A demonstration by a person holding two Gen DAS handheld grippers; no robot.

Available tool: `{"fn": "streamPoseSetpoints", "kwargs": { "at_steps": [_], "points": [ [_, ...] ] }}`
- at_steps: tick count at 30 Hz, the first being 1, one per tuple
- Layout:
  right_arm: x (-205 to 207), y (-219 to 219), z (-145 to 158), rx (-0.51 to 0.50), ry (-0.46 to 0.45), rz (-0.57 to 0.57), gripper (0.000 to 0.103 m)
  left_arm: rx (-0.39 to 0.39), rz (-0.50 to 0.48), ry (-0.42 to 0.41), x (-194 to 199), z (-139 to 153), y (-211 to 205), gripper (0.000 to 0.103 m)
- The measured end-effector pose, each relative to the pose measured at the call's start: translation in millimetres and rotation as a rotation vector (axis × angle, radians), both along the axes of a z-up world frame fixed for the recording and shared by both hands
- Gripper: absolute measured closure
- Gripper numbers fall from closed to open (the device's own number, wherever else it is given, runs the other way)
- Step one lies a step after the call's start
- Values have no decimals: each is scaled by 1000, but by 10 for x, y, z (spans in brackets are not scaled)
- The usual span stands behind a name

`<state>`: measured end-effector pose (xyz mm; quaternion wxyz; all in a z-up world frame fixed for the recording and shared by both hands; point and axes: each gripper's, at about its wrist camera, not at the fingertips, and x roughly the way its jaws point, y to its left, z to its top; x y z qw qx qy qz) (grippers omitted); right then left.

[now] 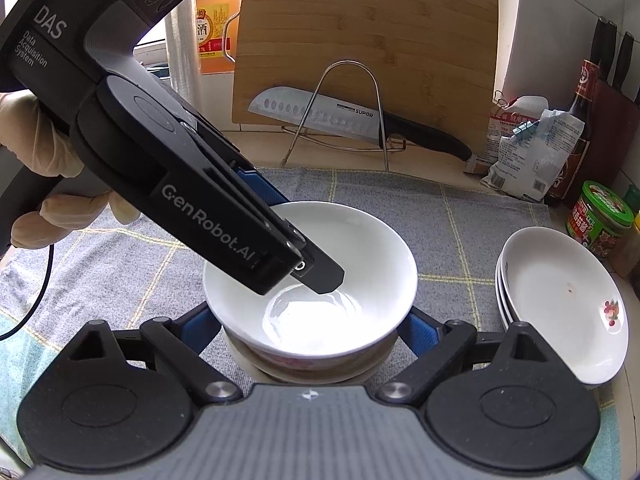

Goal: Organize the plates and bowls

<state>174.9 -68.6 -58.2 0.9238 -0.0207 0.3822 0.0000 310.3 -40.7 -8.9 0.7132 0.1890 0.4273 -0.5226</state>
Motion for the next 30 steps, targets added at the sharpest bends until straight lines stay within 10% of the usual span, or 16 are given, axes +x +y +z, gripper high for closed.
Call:
{"fn": "streamPoseSetpoints", "kwargs": {
  "at_steps": [13,30],
  "points": [
    [-25,-9,-13,11,0,6,0,-40,35,-49,31,72,74,26],
    [-120,-16,97,21,-92,18,0,-101,172,-92,-112,154,608,22]
  ]
}}
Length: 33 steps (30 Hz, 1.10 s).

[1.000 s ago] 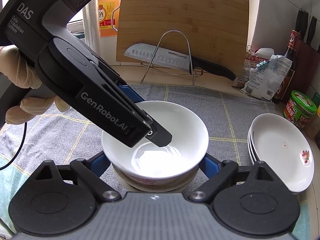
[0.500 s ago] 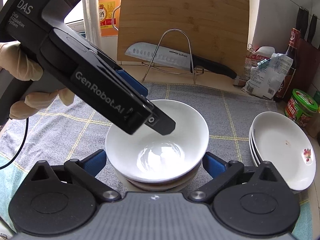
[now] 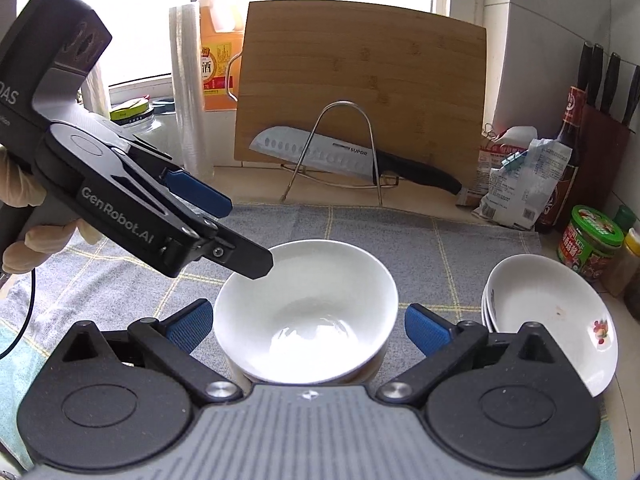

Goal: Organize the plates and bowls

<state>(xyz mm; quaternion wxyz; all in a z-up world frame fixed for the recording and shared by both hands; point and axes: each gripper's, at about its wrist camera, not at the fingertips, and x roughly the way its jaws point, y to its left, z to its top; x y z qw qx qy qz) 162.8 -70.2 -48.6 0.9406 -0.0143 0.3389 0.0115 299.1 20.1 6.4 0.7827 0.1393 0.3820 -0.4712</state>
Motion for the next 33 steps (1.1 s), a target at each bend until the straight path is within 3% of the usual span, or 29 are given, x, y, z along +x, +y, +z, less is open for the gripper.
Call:
{"fn": "streamPoseSetpoints", "kwargs": {
  "at_steps": [8,15,21,28,33],
  "points": [
    [-65,16,70,17,-56,41,0,-24,115,-3,-155,-14,225,20],
    [-108,-7,38,20,-39,76,0,-34,207,10,-377,-126,390,17],
    [-238,-77,27,50,-35,24,0,-65,179,-5,-476,-211,500,11],
    [-322,-138,-132,-34,96,-50,0,-93,125,10,-479,-436,464,9],
    [-218,-299,-364,-59,183,2,0,-33,107,-1,-536,-558,378,9]
  ]
}}
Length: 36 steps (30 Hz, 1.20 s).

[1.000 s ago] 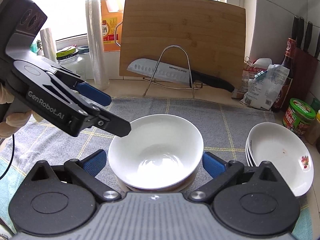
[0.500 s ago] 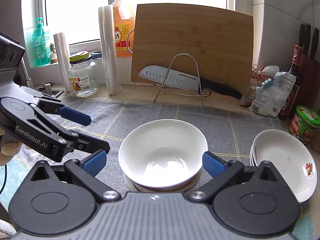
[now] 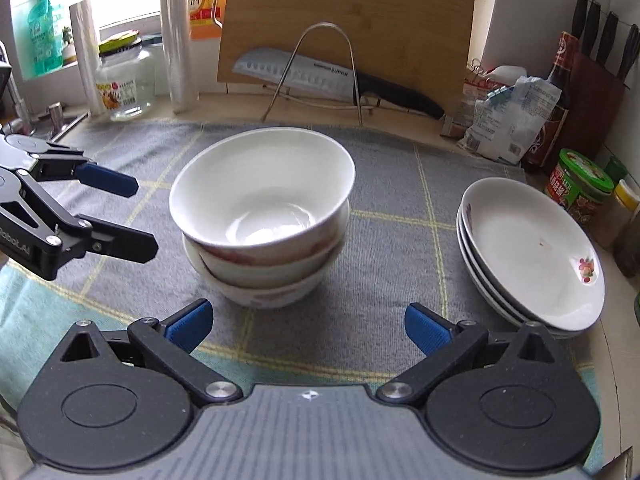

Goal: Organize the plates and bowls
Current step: 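Grasp the stacked bowls with both tools from opposite sides of the rims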

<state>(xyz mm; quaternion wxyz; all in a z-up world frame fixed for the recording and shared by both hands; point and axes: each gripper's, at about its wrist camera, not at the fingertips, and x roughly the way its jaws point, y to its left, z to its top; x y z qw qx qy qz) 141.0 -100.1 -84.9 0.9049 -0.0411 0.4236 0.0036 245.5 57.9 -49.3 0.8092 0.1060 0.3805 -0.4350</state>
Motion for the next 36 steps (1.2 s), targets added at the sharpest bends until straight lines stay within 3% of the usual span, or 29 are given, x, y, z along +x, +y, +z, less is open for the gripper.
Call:
{"fn": "streamPoseSetpoints", "kwargs": {
  "at_steps": [6,9,17,29,31,36],
  "points": [
    [317,-188,-291,-18,69,156,0,96,65,-36,-106,-154,-260,9],
    [409,-240,-327,-20,74,287,0,119,136,-39,-149,-213,-405,9],
    [539,-313,-356,-1,74,524,0,175,177,-35,-232,-299,-581,9],
    [654,-348,-385,21,57,577,0,179,-52,-50,-79,-269,-685,12],
    [650,-344,-388,20,54,572,0,165,-91,-44,-40,-286,-659,18],
    [622,-315,-376,8,52,562,0,161,-221,-74,31,-275,-670,21]
  ]
}}
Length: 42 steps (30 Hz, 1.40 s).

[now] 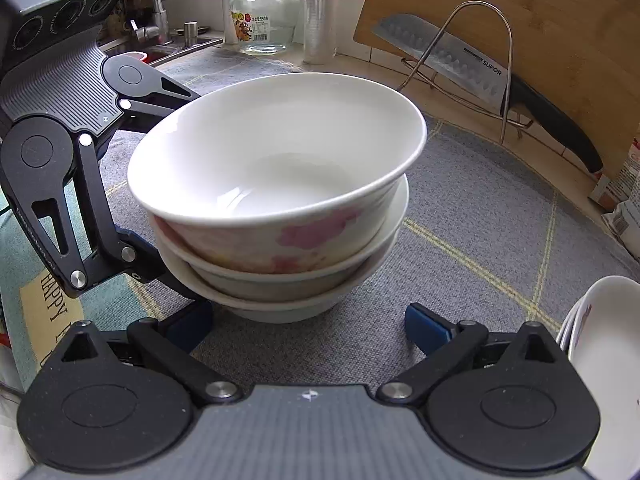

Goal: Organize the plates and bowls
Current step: 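Grasp the stacked bowls with both tools from opposite sides of the rims, then carry the bowl stack with both tools and lower it onto the flower plate stack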

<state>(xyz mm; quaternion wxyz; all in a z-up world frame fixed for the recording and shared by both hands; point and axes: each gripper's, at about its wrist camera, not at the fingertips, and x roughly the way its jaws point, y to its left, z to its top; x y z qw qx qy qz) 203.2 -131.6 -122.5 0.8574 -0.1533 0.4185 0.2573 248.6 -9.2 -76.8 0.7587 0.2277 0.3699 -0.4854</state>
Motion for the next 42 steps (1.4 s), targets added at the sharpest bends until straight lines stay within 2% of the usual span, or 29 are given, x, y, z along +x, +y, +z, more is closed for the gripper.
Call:
{"fn": "streamPoseSetpoints", "kwargs": {
  "at_steps": [7,12,14,16,30,42],
  "points": [
    [-20,85,131,-52,-23,81,5,59,-237,-61,46,83,-110,26],
    [26,79,190,-62,-5,121,10,93,-326,-67,66,89,-164,27],
    [47,81,184,-66,1,139,11,98,-341,-53,94,81,-173,27],
    [63,95,175,-68,10,156,12,99,-348,-38,133,74,-180,32],
    [155,100,179,-58,60,212,18,105,-395,64,260,37,-261,32],
    [171,122,184,-67,72,195,18,118,-392,31,207,46,-281,32]
  ]
}}
